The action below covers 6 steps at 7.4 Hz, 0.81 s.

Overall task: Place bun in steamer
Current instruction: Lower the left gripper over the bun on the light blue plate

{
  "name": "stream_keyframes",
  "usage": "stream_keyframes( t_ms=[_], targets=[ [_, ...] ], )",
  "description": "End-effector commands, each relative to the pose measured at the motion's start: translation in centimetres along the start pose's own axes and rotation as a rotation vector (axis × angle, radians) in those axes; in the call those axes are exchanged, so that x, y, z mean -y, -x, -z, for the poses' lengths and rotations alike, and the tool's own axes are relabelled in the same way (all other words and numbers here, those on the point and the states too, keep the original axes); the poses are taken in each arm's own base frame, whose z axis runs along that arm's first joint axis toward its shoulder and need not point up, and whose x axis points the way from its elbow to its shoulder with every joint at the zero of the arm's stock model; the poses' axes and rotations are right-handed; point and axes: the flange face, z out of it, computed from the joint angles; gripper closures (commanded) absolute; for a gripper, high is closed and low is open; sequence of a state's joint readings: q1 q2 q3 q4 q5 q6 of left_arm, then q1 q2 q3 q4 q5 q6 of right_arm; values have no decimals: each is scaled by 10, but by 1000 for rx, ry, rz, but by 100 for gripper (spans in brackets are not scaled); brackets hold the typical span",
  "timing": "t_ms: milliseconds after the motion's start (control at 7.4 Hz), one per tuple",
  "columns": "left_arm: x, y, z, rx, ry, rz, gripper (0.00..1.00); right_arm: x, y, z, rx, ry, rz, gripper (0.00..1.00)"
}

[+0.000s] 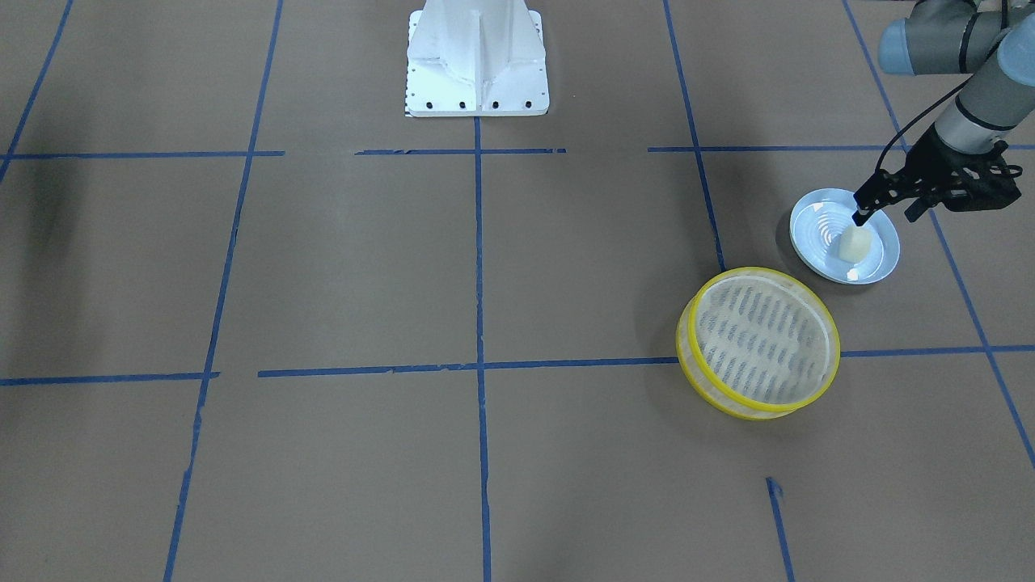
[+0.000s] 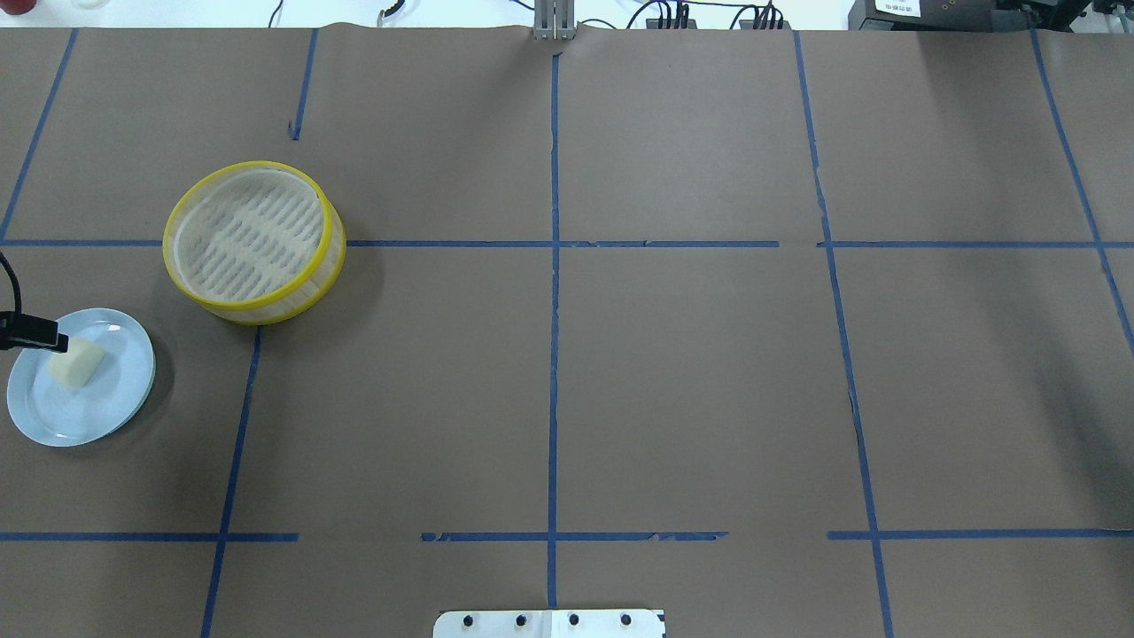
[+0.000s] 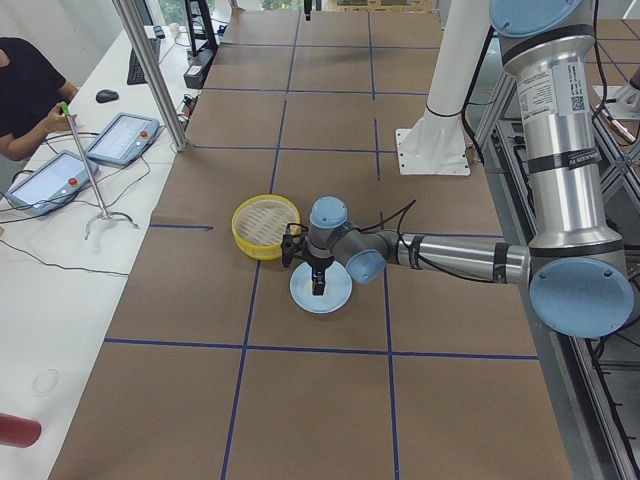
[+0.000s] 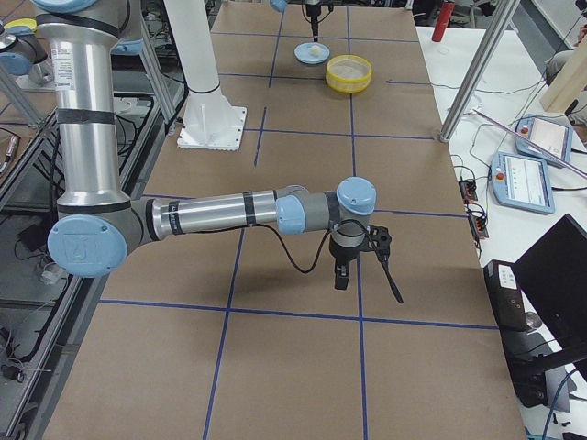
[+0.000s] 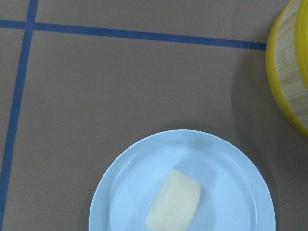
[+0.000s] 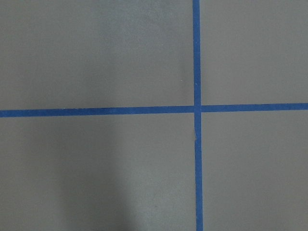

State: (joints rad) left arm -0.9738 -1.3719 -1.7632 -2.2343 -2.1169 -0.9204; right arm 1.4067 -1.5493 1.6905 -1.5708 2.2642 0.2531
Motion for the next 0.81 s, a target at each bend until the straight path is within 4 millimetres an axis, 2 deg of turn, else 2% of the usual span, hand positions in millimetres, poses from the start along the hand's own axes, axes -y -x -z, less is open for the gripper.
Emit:
stream_keyframes(
  t_ms=[0,270,676],
  targets=[
    [15,-4,-19,16,-9,1,0,0,0,0,0,0,0,0],
    [24,-5,-31,23,-2,-4,0,0,0,0,0,0,0,0],
    [9,-20,-47,22,39,-44,0,0,0,0,0,0,0,0]
  ],
)
